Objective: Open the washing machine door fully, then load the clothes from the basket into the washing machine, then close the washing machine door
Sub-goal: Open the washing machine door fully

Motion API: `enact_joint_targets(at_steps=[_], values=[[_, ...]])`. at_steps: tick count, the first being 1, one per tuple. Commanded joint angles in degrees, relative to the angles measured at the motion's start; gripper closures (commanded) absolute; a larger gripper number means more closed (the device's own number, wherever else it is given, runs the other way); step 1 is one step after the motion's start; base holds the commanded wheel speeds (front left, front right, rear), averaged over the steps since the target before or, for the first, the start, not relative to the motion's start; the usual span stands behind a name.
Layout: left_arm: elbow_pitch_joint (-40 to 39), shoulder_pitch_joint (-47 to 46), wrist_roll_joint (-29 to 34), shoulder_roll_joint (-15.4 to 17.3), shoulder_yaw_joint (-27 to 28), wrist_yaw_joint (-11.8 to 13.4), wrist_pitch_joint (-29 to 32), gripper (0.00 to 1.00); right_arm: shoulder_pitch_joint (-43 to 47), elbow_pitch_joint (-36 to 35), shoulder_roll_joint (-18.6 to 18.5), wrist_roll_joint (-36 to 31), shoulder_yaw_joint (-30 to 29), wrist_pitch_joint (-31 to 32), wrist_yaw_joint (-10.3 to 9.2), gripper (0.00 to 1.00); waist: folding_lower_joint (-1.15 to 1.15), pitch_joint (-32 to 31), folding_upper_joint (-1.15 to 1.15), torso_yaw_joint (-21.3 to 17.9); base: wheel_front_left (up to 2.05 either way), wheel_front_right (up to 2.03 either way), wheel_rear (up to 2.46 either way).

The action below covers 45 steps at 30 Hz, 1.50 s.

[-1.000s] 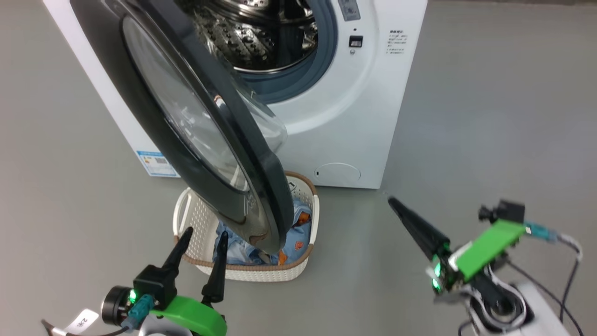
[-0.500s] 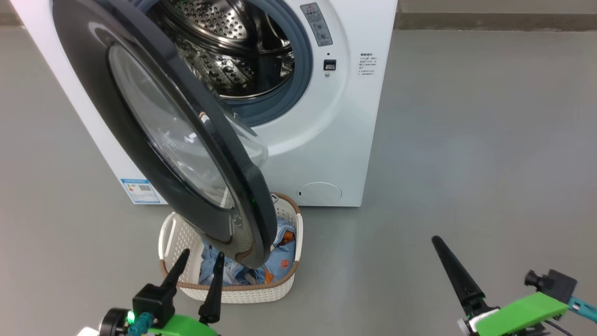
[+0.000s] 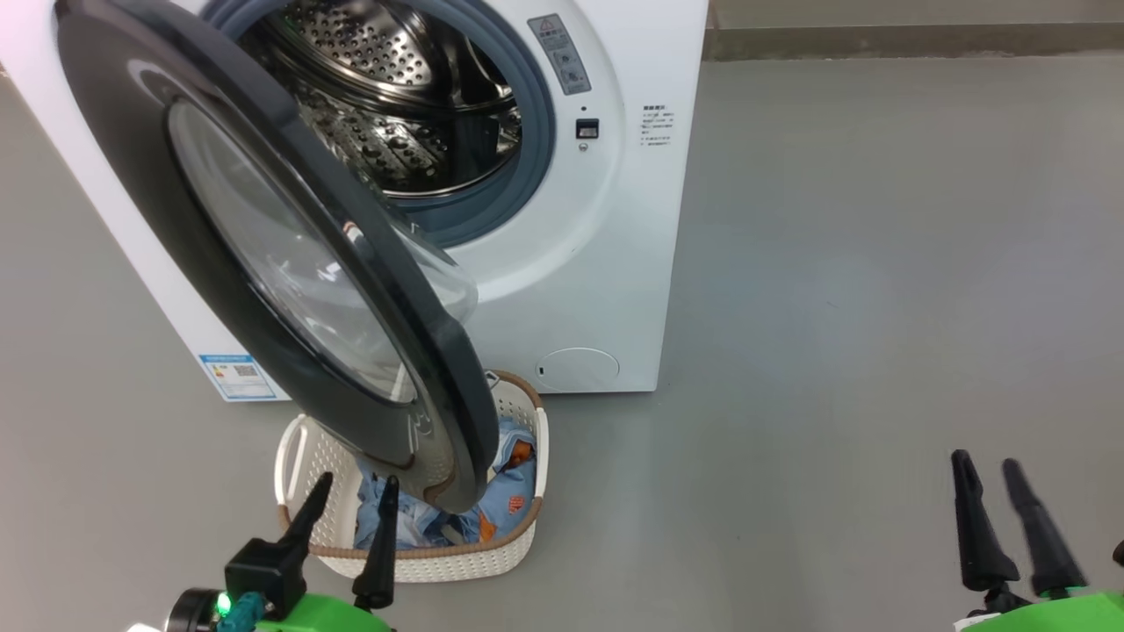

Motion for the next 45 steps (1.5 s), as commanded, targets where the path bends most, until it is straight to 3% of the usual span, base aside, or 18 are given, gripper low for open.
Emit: enact_joint_targets(at_steps=[1,7,12,20,45], values=[[-1.5,-1.0,0.8,1.1,2.3,-0.3,-0.5,0.00,-0.4,-1.9,-0.3,-4.9,-0.4,-0.7,0.09,0.00,0.00,0.0,0.00,-0.4,0.00,0.00,0.00],[-1.9,-1.0,1.0,1.2,3.6,-0.4,-0.5,0.00,0.5,-5.6,2.8,-25.4,-4.9,-1.0,0.09,0.00,0.00,0.0,0.00,-1.0,0.00,0.00,0.00],[-2.1,-1.1,1.1,1.2,4.5,-0.5,-0.5,0.00,1.0,-6.0,4.8,-33.3,-4.3,-1.1,0.09,0.00,0.00,0.2,0.00,-1.2,0.00,0.00,0.00],[-2.2,-1.4,1.3,1.2,5.7,-0.6,-0.5,0.00,0.5,-4.0,6.3,-33.5,-3.4,-1.1,0.09,0.00,0.00,0.4,0.00,-1.4,0.00,0.00,0.00],[-1.9,-0.9,1.8,1.0,7.2,-0.9,-0.5,0.00,-0.1,-2.5,6.3,-33.2,-2.1,-1.1,0.09,0.00,0.00,0.0,0.00,-1.9,0.00,0.00,0.00]])
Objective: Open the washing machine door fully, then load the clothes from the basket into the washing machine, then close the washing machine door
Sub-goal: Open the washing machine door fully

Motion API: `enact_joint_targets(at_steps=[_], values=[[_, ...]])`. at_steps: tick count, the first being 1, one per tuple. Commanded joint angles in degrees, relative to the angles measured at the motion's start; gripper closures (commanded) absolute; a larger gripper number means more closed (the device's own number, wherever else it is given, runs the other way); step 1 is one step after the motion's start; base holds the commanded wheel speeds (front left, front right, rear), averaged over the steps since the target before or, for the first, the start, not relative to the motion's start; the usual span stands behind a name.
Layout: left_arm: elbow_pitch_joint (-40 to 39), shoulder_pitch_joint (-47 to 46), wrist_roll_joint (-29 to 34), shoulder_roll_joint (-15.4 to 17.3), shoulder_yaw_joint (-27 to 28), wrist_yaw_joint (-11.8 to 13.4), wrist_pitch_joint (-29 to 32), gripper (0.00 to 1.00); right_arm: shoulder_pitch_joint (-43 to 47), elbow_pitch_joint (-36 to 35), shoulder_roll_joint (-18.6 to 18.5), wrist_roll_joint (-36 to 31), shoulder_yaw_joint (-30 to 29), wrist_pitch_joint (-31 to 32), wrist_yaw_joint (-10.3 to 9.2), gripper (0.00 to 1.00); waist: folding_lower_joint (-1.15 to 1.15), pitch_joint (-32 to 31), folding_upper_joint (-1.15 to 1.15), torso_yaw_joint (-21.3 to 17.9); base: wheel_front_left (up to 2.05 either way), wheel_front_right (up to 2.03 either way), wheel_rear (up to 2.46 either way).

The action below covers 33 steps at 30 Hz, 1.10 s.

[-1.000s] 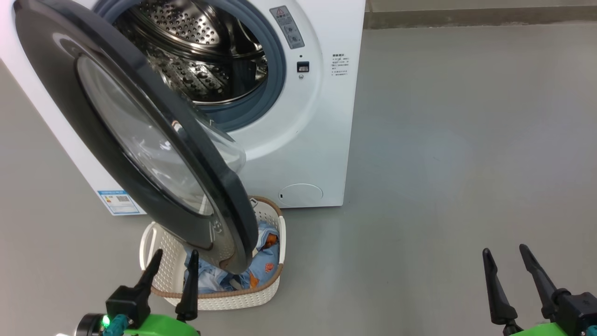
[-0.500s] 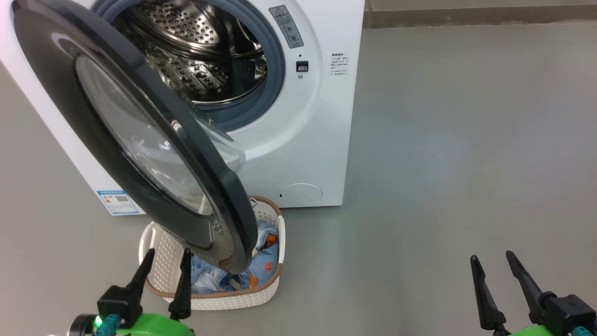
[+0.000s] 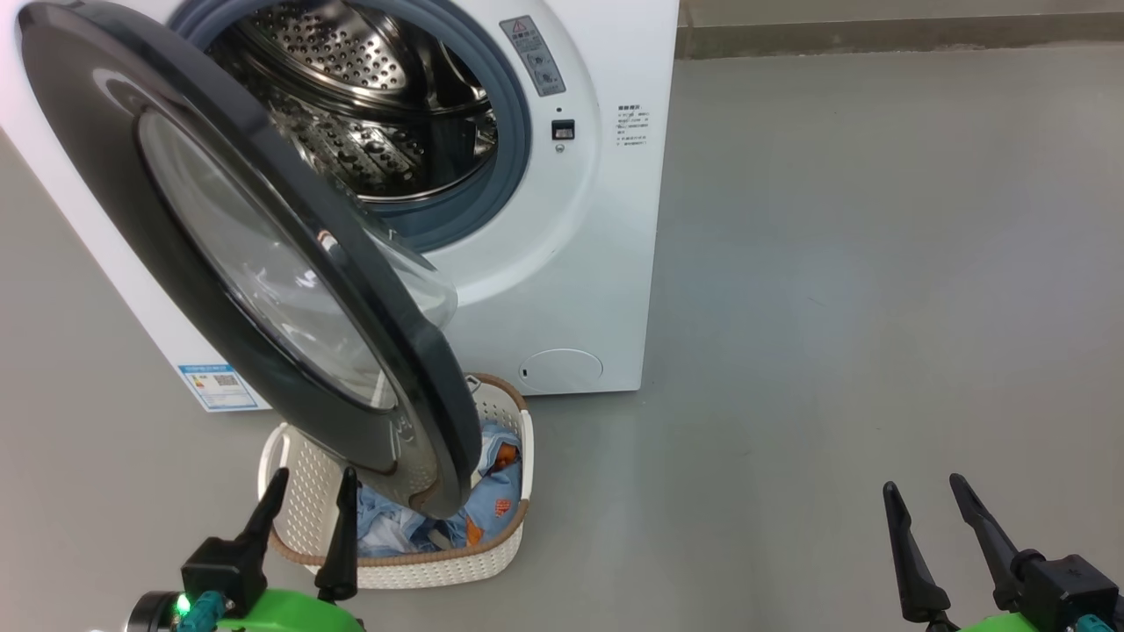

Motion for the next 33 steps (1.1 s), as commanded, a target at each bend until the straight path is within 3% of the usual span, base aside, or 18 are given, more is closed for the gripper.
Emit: enact_joint_targets(at_steps=[1,4,5,6,7,22,33], values=[[-1.2,-1.1,0.4,0.9,1.9,-0.3,-0.5,0.00,-1.4,-1.3,-0.7,0.3,1.6,-0.7,0.09,0.00,0.00,0.0,0.00,0.0,0.00,0.00,0.00],[-1.1,-1.1,0.4,0.9,1.9,-0.3,-0.5,0.01,-1.5,-1.3,-0.6,0.4,1.7,-0.7,0.09,0.00,0.00,0.0,0.00,0.1,0.00,0.00,0.00],[-1.0,-1.1,0.4,0.9,1.9,-0.3,-0.5,0.45,-1.5,-1.2,-0.6,0.5,1.8,-0.7,0.09,0.00,0.00,0.0,0.00,0.1,0.00,0.00,0.00],[-0.9,-1.2,0.4,0.9,1.9,-0.3,-0.5,0.77,-1.5,-1.2,-0.6,0.5,1.9,-0.7,0.09,0.00,0.00,0.0,0.00,0.1,0.00,0.00,0.00],[-0.8,-1.2,0.4,0.9,1.8,-0.3,-0.5,1.00,-1.5,-1.2,-0.6,0.5,1.9,-0.7,0.09,0.00,0.00,0.0,0.00,0.2,0.00,0.00,0.00],[-0.9,-2.0,0.8,0.9,2.0,-0.4,-0.5,1.00,-1.7,-1.1,-0.6,1.0,2.2,-0.7,0.09,0.00,0.00,0.3,0.00,0.7,0.00,0.00,0.00],[-12.9,-9.4,1.8,4.1,6.9,1.9,-0.5,1.00,-2.4,-1.1,-0.4,1.8,2.5,-0.7,0.09,0.00,0.00,0.9,0.00,1.3,0.00,0.00,0.00]])
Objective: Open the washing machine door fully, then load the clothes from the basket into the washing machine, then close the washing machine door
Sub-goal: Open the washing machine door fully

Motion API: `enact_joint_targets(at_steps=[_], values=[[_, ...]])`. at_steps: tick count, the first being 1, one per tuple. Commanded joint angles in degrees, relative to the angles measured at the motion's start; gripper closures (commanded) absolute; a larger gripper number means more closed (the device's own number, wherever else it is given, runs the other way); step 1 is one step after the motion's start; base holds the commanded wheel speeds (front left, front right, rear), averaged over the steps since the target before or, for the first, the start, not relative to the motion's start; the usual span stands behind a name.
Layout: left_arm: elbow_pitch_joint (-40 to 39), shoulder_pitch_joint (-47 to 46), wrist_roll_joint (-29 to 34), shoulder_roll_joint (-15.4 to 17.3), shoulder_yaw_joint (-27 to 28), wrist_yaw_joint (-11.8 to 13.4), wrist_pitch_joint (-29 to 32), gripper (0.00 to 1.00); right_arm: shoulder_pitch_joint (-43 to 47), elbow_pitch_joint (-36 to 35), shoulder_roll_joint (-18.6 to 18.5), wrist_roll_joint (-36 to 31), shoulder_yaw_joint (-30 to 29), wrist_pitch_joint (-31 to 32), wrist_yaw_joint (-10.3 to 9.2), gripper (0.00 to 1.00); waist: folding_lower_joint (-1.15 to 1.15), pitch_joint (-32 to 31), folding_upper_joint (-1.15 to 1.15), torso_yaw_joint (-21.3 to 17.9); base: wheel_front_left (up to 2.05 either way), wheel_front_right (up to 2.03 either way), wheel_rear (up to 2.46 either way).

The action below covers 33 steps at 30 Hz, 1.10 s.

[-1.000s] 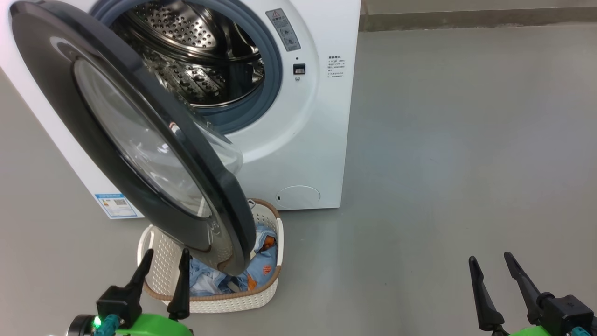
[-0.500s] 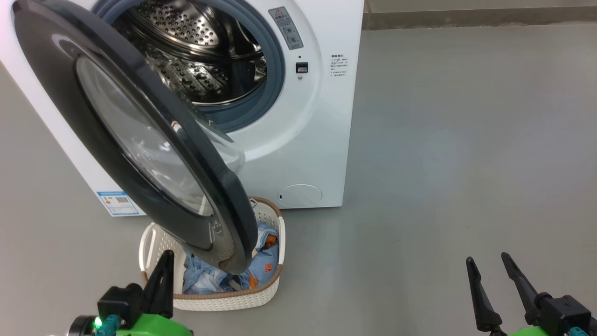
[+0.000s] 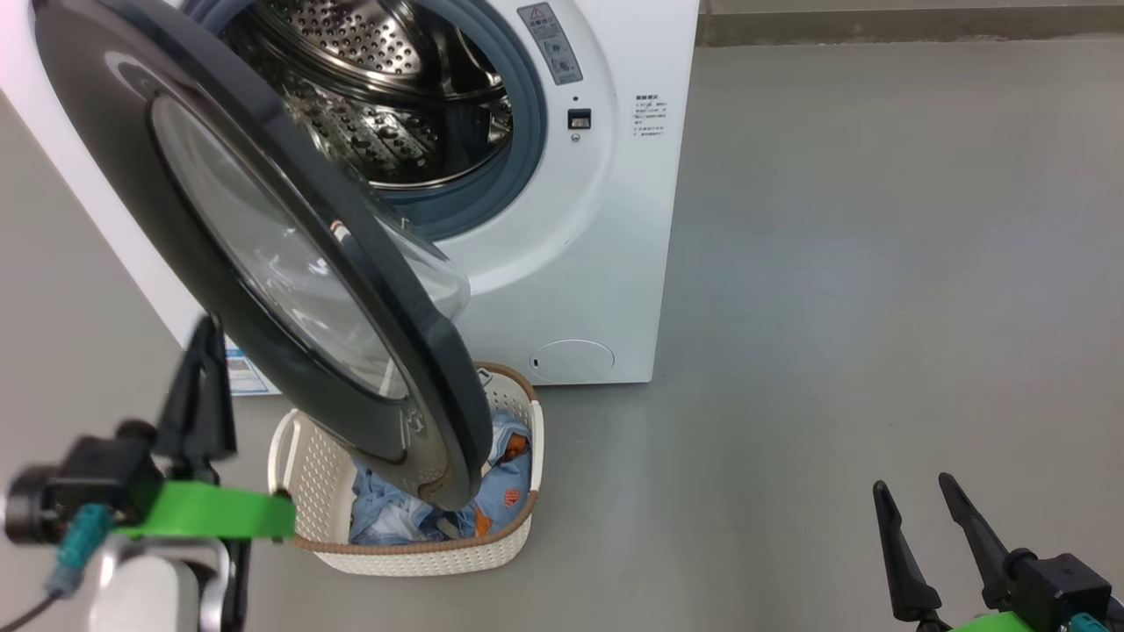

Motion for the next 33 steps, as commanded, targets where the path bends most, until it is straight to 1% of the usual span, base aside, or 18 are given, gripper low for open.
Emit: enact_joint_targets(at_steps=[1,5,8,11,15,20,25,29,30,33], values=[[-3.1,-2.9,0.8,1.5,2.1,0.9,-0.5,1.00,-2.2,-1.4,-0.6,0.3,1.4,-0.7,0.09,0.00,0.00,-0.1,0.00,0.0,0.00,0.00,0.00],[-10.2,-5.7,1.3,1.5,1.5,1.8,0.9,1.00,-2.3,-1.5,-0.6,0.5,1.4,-0.7,0.09,0.00,0.00,-0.1,0.00,0.0,0.00,0.00,0.00],[-16.1,-7.9,1.4,0.8,-0.4,2.0,3.1,1.00,-2.3,-1.6,-0.5,0.5,1.4,-0.7,0.09,0.00,0.00,-0.1,0.00,0.2,0.00,0.00,0.00],[-20.3,-9.5,0.9,-0.1,-3.6,1.6,6.2,1.00,-2.4,-1.6,-0.4,0.5,1.5,-0.7,0.09,0.00,0.00,0.1,0.00,0.2,0.00,0.00,0.00],[-23.7,-9.8,-0.8,-1.2,-9.9,1.1,10.6,1.00,-2.5,-1.4,-0.3,0.5,2.3,-0.7,0.09,0.00,0.00,0.4,0.00,0.2,0.00,0.00,0.00],[-24.0,-8.2,-4.4,-1.8,-18.5,0.8,14.9,1.00,-3.1,-1.2,-0.4,0.5,3.0,-0.7,0.09,0.00,0.00,0.9,0.00,0.1,0.00,0.00,0.00],[-22.1,-6.9,-7.6,-1.9,-25.8,1.0,16.3,1.00,-3.4,-0.9,-0.7,0.6,3.4,-0.7,0.09,0.00,0.00,1.3,0.00,0.1,0.00,0.00,0.00],[-19.8,-6.7,-9.9,-1.9,-30.8,2.2,16.3,1.00,-3.7,-0.7,-0.7,0.6,3.6,-0.7,0.09,0.00,0.00,1.5,0.00,-0.2,0.00,0.00,0.00],[-19.8,-6.7,-9.9,-1.9,-30.8,2.2,16.3,1.00,-3.7,-0.7,-0.7,0.6,3.6,-0.7,0.09,0.00,0.00,1.5,0.00,-0.2,0.00,0.00,0.00],[-17.1,-6.9,-10.8,-1.9,-33.3,3.5,16.5,1.00,-3.8,-0.6,-0.7,0.7,3.8,-0.7,0.09,0.00,0.00,1.6,0.00,-0.5,0.00,0.00,0.00]])
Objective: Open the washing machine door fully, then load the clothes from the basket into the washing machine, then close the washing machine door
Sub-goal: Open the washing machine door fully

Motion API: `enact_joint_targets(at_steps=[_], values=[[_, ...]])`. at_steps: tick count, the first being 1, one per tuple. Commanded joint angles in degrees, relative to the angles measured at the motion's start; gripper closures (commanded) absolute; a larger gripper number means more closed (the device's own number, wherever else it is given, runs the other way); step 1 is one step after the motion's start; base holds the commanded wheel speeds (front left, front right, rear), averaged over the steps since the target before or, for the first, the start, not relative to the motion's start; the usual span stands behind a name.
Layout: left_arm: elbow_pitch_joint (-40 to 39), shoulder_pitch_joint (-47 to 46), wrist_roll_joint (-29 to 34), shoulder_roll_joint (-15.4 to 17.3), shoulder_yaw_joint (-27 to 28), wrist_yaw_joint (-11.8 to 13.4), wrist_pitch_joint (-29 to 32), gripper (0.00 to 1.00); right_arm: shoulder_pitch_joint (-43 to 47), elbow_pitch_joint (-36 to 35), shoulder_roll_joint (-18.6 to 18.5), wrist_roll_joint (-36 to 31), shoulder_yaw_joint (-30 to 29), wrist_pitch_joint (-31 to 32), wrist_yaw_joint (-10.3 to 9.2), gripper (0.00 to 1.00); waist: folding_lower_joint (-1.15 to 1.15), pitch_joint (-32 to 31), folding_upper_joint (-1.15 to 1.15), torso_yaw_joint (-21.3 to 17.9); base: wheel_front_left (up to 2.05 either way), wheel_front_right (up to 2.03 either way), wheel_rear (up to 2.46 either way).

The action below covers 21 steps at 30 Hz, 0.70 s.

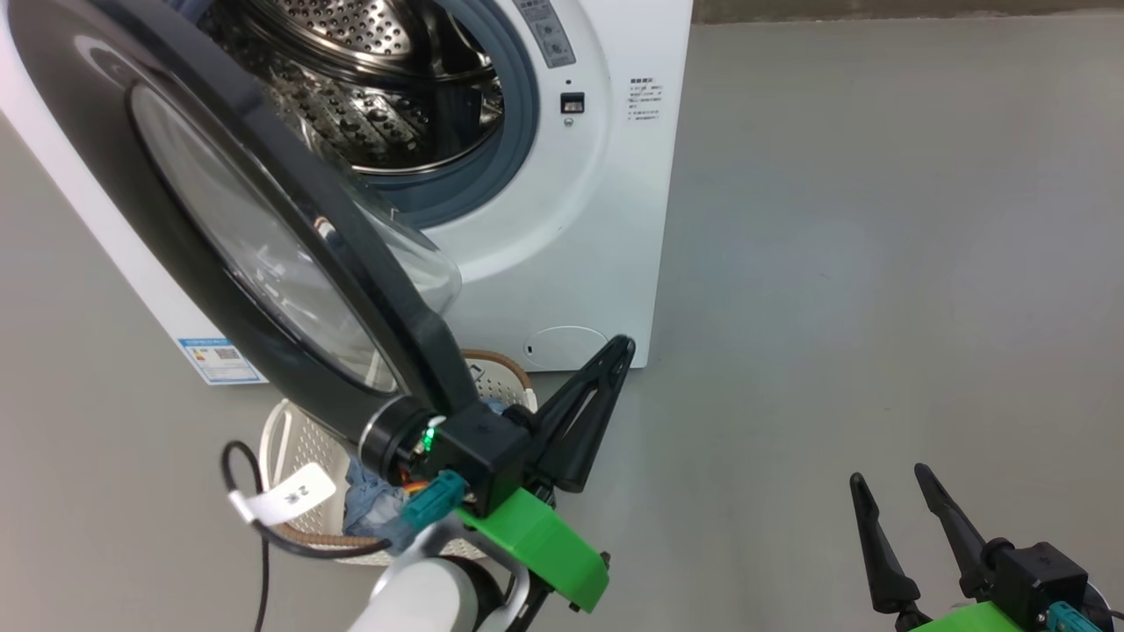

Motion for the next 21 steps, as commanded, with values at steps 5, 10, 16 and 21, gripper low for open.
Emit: enact_joint_targets(at_steps=[5,10,16,21], values=[[3.4,-2.2,0.2,0.6,0.7,2.7,0.4,1.00,-2.2,-1.1,-0.6,0.4,1.8,-0.7,0.09,0.00,0.00,-0.1,0.00,-0.8,0.00,0.00,0.00],[7.9,-2.9,0.6,0.6,1.1,4.9,0.7,1.00,-1.8,-1.1,-0.5,0.5,1.7,-0.7,0.09,0.00,0.00,-0.2,0.00,-1.0,0.00,0.00,0.00],[12.3,-3.6,0.6,1.0,2.5,6.4,0.5,1.00,-1.7,-1.0,-0.5,0.4,1.6,-0.7,0.09,0.00,0.00,-0.1,0.00,-0.9,0.00,0.00,0.00],[15.0,-4.1,0.1,1.4,3.8,7.3,-0.2,1.00,-1.7,-1.0,-0.4,0.3,1.5,-0.7,0.09,0.00,0.00,-0.1,0.00,-0.6,0.00,0.00,0.00]])
